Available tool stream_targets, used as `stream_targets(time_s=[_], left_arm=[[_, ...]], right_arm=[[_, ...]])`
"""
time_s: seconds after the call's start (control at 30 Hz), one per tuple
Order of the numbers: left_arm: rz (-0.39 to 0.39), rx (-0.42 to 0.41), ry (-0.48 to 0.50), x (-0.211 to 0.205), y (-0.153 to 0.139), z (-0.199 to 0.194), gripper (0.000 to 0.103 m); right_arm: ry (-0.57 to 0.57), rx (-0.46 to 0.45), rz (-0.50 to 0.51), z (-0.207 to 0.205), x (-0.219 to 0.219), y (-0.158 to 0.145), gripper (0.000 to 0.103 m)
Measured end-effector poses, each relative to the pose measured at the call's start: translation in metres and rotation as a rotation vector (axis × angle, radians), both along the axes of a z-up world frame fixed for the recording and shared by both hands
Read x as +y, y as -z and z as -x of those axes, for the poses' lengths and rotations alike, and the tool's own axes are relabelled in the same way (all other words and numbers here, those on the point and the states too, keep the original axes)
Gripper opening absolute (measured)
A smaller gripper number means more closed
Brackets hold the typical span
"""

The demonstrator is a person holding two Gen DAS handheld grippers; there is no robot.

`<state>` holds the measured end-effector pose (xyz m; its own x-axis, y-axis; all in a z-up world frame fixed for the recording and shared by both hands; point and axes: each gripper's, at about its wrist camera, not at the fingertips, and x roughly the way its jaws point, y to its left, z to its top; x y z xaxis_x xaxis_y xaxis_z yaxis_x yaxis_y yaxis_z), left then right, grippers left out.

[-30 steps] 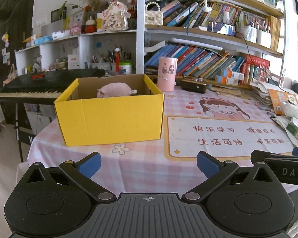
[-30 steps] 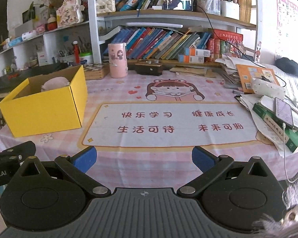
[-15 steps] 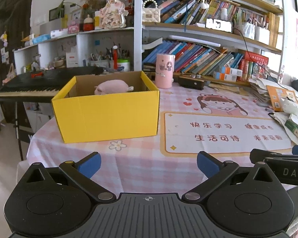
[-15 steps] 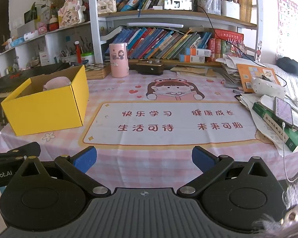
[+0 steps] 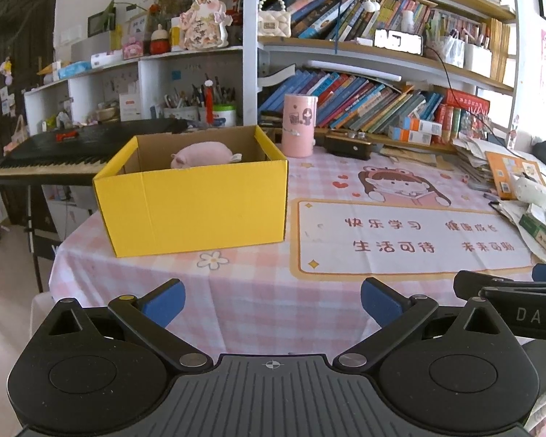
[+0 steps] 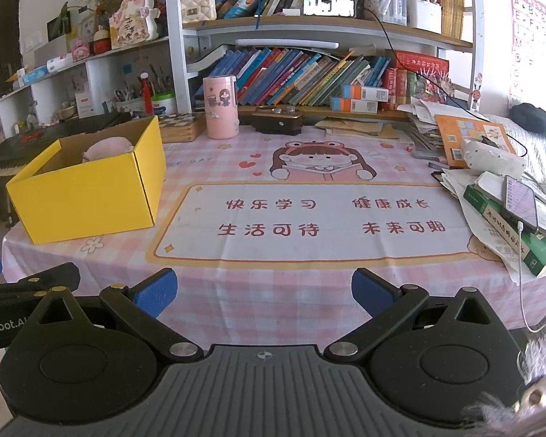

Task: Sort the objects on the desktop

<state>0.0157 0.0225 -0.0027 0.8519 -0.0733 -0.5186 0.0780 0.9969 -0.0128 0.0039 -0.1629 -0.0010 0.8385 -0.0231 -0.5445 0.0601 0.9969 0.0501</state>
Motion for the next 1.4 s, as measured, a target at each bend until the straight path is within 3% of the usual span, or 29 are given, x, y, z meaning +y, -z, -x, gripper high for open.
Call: stream_targets(time_s=[1.4], left_arm=[[0.005,-0.008,0.042,-0.010,-0.003,-0.003,0.103]], right_arm=[[0.026,0.025,-0.013,-0.001,-0.014,0.002,0.103]])
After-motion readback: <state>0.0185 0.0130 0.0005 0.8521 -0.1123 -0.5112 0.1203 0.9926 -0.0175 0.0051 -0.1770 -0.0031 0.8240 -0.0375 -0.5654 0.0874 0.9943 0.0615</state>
